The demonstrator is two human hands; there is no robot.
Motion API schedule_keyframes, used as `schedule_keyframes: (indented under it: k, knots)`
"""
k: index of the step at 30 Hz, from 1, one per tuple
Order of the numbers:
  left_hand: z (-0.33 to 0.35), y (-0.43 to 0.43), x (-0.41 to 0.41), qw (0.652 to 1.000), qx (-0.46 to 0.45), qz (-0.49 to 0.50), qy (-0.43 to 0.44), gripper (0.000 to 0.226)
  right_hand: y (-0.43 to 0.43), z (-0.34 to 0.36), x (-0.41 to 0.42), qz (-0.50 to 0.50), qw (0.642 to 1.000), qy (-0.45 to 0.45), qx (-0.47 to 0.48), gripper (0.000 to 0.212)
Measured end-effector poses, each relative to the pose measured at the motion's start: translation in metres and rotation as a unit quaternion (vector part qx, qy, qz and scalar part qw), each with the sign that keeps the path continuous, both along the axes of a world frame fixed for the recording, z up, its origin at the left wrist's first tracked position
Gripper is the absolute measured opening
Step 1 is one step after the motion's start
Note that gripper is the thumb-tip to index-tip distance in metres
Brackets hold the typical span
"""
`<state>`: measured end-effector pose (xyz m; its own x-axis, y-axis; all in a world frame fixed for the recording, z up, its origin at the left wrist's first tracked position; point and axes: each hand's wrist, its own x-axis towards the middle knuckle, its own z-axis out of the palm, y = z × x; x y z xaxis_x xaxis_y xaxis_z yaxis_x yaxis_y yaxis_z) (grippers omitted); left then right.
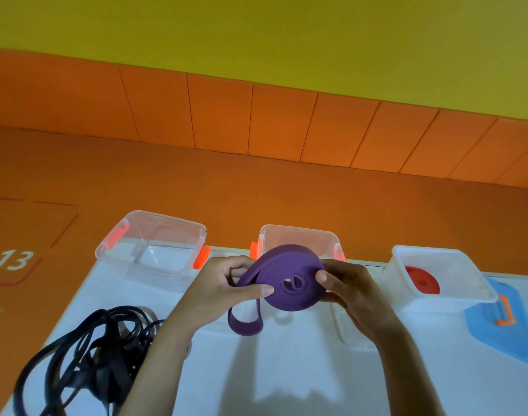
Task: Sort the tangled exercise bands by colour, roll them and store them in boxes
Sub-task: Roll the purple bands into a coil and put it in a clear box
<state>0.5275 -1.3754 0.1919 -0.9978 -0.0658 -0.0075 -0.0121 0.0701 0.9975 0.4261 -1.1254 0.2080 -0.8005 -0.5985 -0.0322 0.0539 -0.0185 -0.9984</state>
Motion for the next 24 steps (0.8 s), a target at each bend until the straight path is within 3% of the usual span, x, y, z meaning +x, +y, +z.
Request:
schedule_keyframes:
  k: [3,7,11,17,21,24]
  knots:
    - [0.003,-0.001,-0.001,0.999,-0.033,-0.017,-0.009,0.028,0.001,0.008,-0.003,0.006,0.999,0.042,0.031,0.047]
    - [0.004,0.001,-0.001,0.998,-0.042,-0.031,-0.018,0.027,0.004,0.013,-0.01,0.033,0.982,0.106,0.15,0.035]
    - [0.006,0.006,-0.003,0.997,-0.052,-0.049,-0.013,0.026,0.01,0.019,-0.015,0.076,0.97,0.11,0.205,0.032]
    - [0.007,0.021,-0.006,0.999,-0.019,-0.031,0.011,0.029,0.025,0.007,-0.014,0.021,0.993,0.028,0.117,0.034]
    - [0.014,0.028,-0.011,0.997,0.036,0.029,0.062,0.038,0.026,0.005,-0.014,-0.023,0.999,0.007,0.042,0.044]
    - [0.016,0.034,-0.013,0.989,0.058,0.094,0.097,0.028,0.026,0.005,-0.016,-0.044,0.999,-0.001,0.002,0.054]
